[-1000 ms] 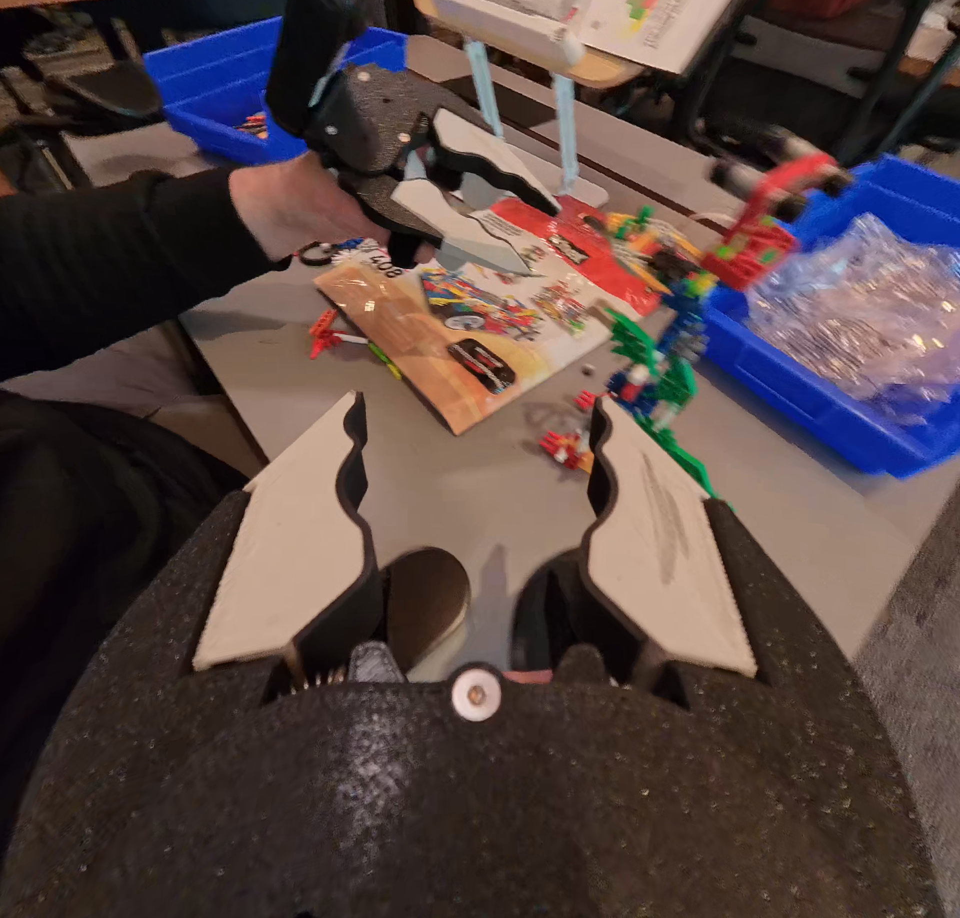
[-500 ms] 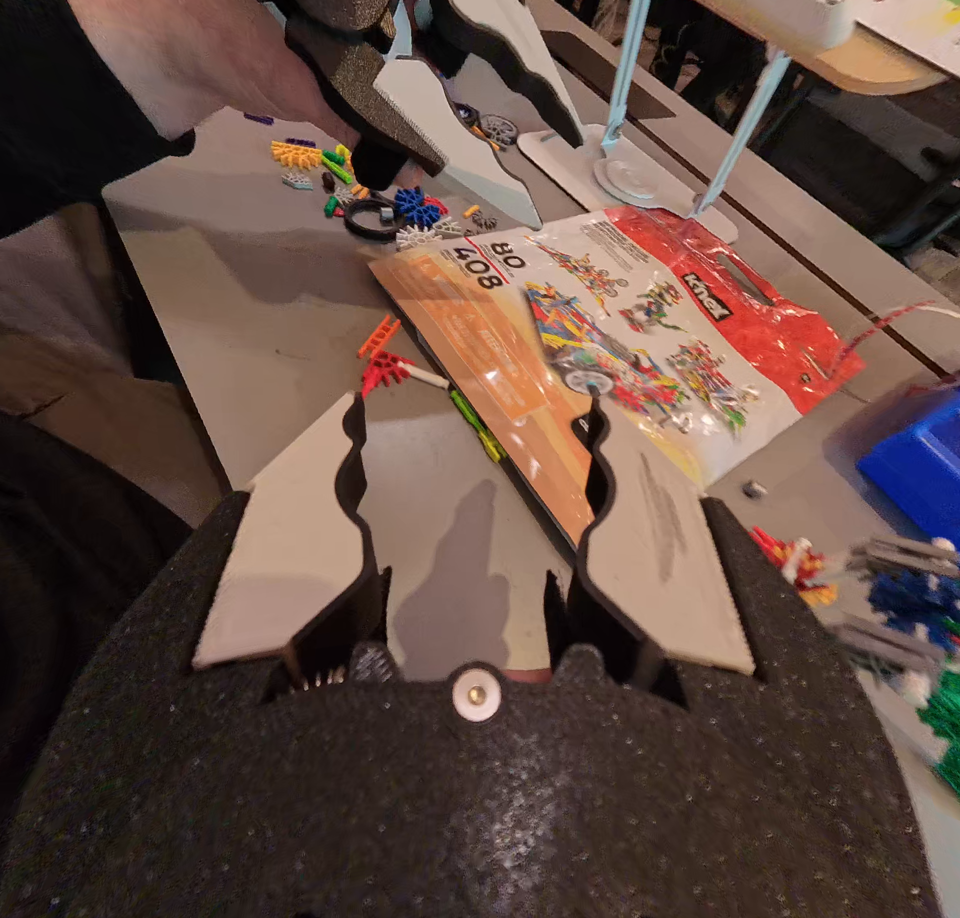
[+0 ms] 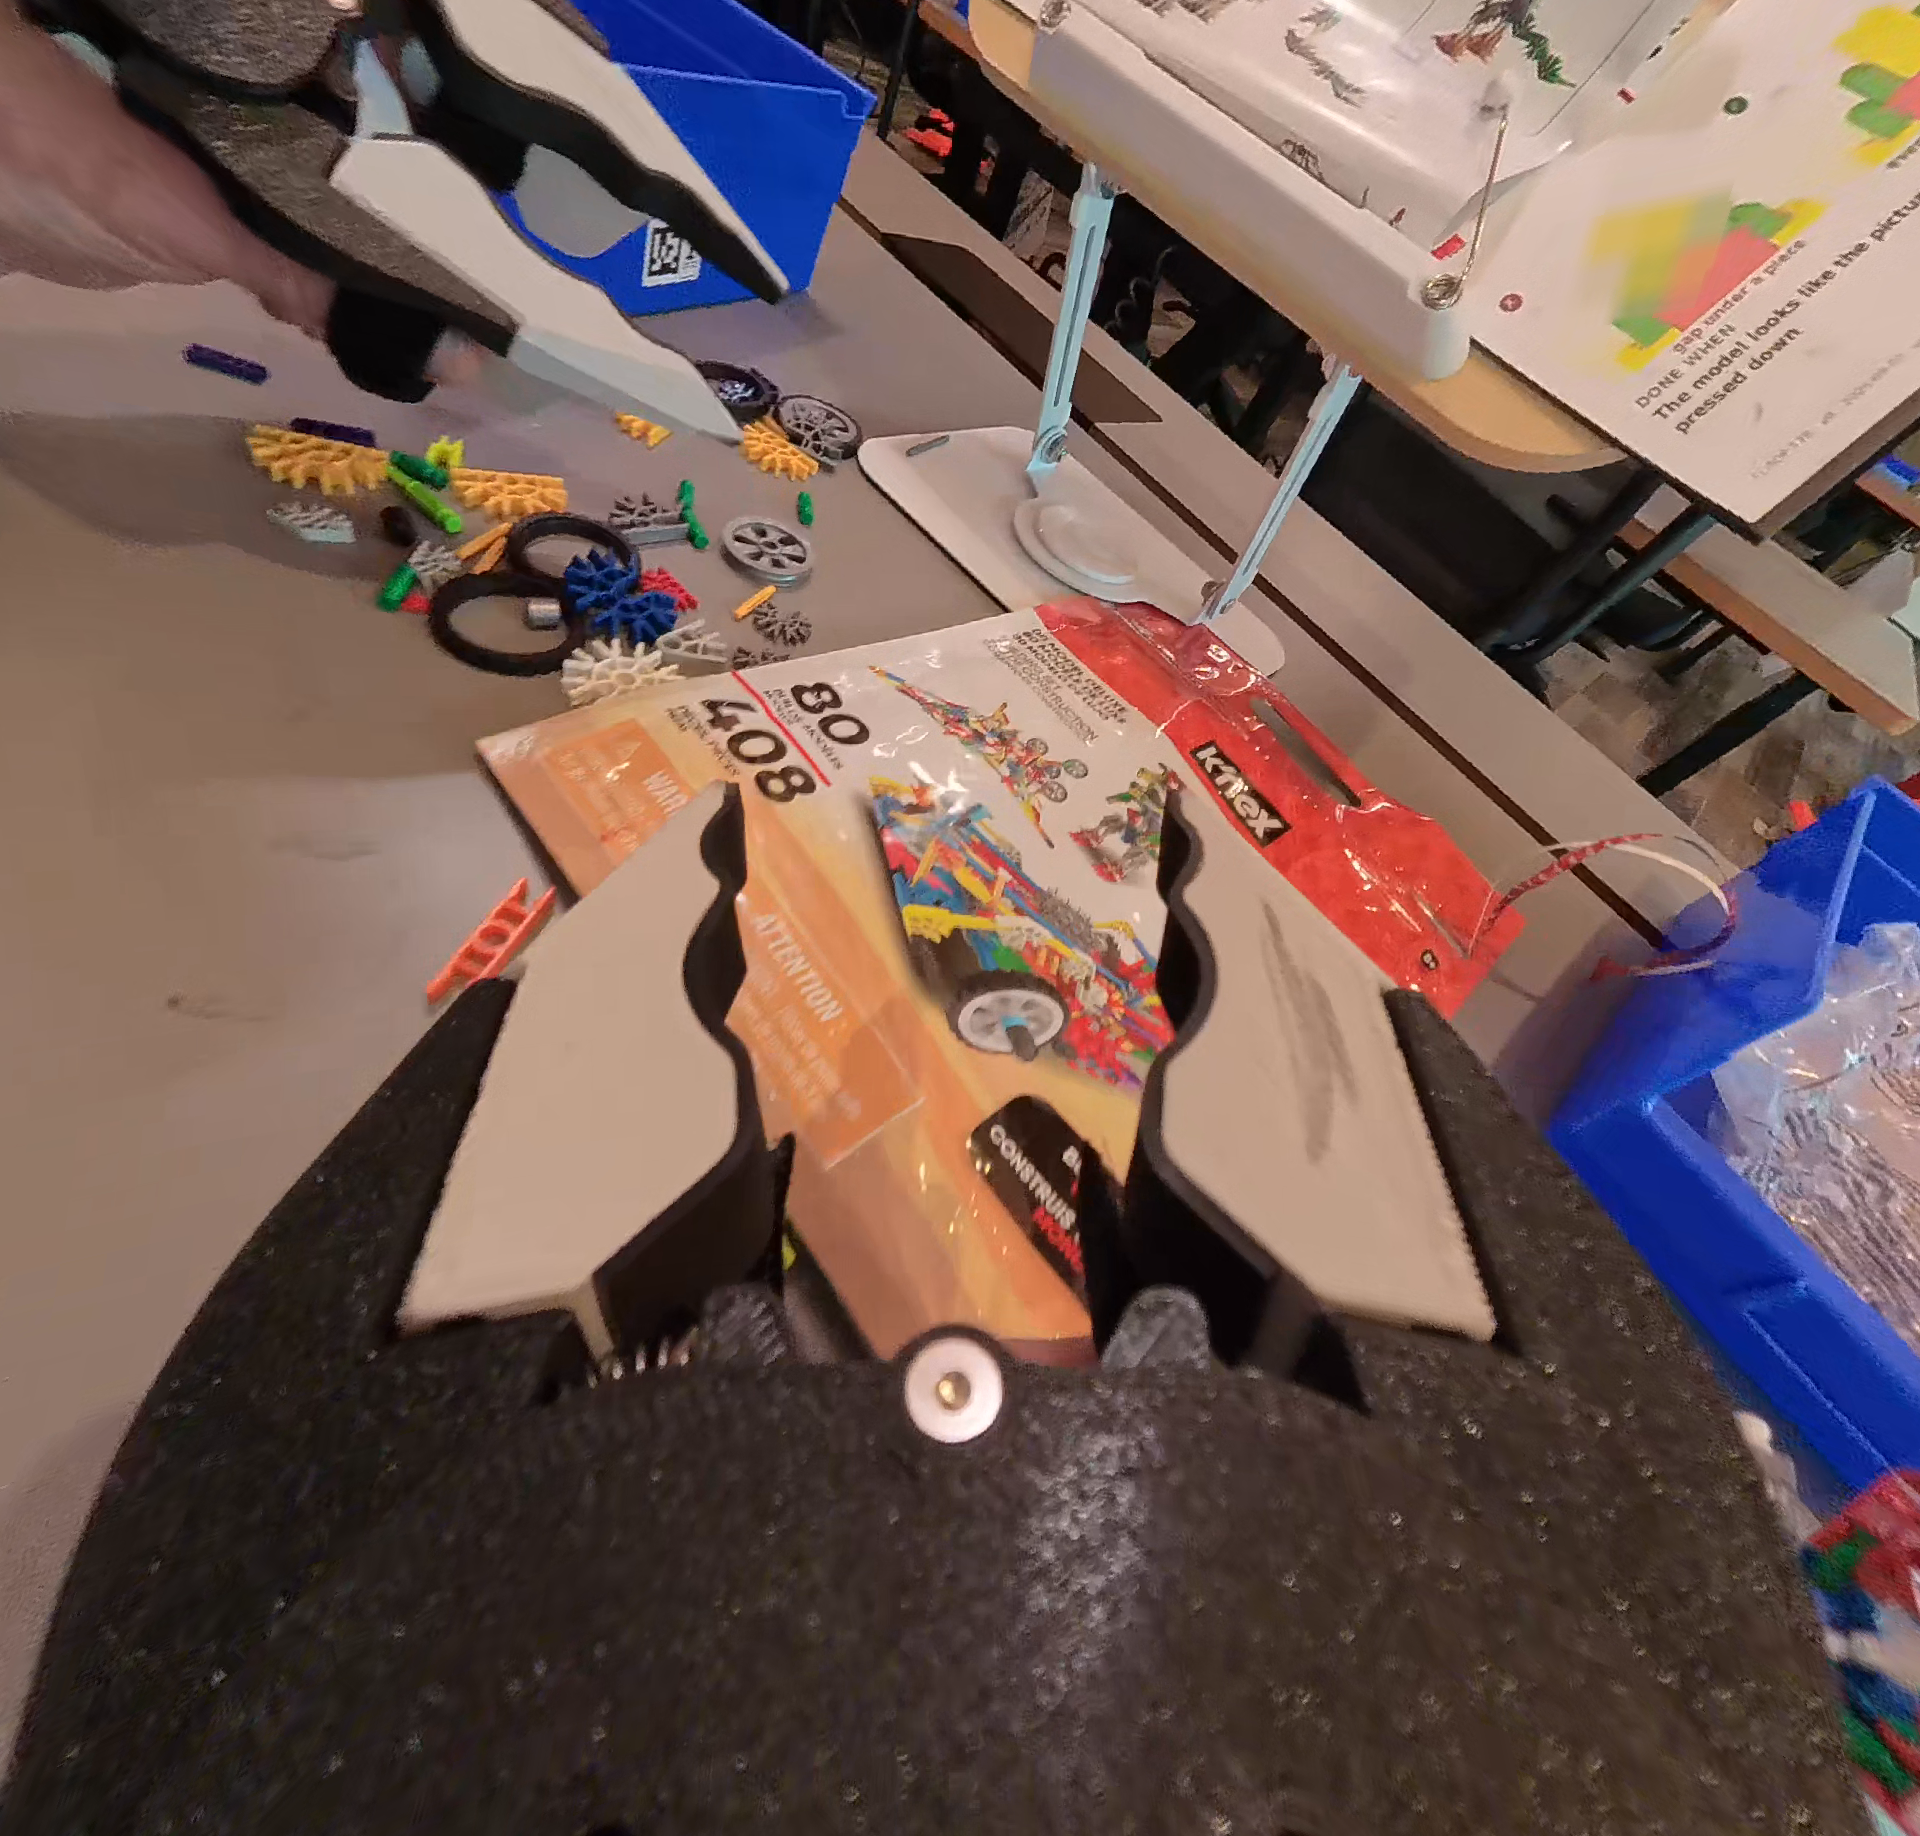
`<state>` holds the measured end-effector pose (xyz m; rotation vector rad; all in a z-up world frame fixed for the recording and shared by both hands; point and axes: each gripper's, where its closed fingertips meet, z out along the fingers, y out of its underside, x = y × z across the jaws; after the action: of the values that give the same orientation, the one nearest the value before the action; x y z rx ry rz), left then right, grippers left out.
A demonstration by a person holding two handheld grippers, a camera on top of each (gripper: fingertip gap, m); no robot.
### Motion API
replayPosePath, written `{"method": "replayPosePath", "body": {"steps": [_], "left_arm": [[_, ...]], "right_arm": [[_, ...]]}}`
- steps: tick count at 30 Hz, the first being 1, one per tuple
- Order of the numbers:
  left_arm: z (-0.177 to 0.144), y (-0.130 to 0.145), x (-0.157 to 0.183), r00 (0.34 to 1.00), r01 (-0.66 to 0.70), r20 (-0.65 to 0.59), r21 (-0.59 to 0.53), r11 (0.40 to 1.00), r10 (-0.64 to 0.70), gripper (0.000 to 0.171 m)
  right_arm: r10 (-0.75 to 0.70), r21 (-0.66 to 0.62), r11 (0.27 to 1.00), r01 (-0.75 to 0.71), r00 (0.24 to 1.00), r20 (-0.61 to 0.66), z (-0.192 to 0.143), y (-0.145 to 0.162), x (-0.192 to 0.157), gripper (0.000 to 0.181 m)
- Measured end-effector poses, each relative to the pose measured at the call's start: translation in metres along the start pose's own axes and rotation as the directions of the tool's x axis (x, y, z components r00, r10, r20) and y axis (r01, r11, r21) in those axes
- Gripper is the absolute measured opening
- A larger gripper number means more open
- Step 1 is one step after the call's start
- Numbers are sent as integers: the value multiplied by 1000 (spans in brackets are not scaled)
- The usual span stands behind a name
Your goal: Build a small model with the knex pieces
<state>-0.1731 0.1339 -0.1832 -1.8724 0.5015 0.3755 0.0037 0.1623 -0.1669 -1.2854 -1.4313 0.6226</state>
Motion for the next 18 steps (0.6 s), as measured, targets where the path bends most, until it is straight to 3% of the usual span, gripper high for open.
{"method": "replayPosePath", "body": {"steps": [10, 18], "left_arm": [[1, 16, -1, 1000, 24, 4, -17, 1000, -24, 47], [-2, 13, -7, 995, 99, 20, -10, 995, -99, 46]], "right_arm": [[-47, 43, 998, 51, 994, -94, 47, -7, 19, 70], [-102, 20, 994, 106, 986, -135, 57, 7, 23, 65]]}}
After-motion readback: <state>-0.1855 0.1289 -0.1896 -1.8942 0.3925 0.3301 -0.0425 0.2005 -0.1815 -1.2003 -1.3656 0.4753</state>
